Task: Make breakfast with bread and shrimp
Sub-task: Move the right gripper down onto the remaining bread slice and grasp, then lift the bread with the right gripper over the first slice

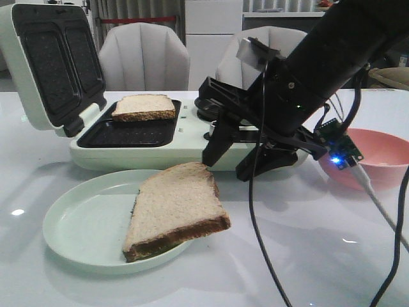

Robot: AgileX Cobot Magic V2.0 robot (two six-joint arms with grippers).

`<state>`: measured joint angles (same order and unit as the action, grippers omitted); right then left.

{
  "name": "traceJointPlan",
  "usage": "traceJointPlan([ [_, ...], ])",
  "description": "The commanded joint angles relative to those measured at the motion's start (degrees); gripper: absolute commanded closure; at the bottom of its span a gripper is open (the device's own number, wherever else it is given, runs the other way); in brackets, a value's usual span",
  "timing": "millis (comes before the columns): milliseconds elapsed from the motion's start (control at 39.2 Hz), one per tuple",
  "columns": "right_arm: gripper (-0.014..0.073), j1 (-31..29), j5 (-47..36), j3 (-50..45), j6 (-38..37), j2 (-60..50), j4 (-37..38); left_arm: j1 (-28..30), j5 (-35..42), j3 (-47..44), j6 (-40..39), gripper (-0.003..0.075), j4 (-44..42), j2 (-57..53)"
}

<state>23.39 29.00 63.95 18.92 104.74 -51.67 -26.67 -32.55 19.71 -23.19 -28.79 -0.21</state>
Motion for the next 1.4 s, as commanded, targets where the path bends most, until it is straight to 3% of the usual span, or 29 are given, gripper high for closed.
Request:
traceJointPlan([
  [0,0.0157,0.09,-0.24,2.63,3.01,-0.86,-4.38,-0.46,4.14,1.50,-0.16,0.0317,-0.60,0.21],
  [255,0.0157,0.09,1.92,2.92,11.14,2.01,-14.05,-0.46,4.14,1.50,-0.16,0.0317,-0.60,0.21],
  [408,0.0157,0.09,3.44,2.92,12.30,3.53,-17.20,-0.46,4.14,1.50,-0.16,0.0317,-0.60,0.21],
  [638,0.0169,0.09,4.22,3.23,14.70,4.17,-17.44,-0.46,4.14,1.50,-0.16,0.0317,-0.60,0.21],
  [918,0.0391,0.03,6.37,5.23,15.35,4.04,-17.53,-0.46,4.14,1.50,-0.16,0.0317,-0.60,0.21],
  [1377,0.0395,-0.01,9.71,9.30,17.50,-3.00,-17.91,-0.46,4.14,1.50,-0.16,0.0317,-0.60,0.21],
])
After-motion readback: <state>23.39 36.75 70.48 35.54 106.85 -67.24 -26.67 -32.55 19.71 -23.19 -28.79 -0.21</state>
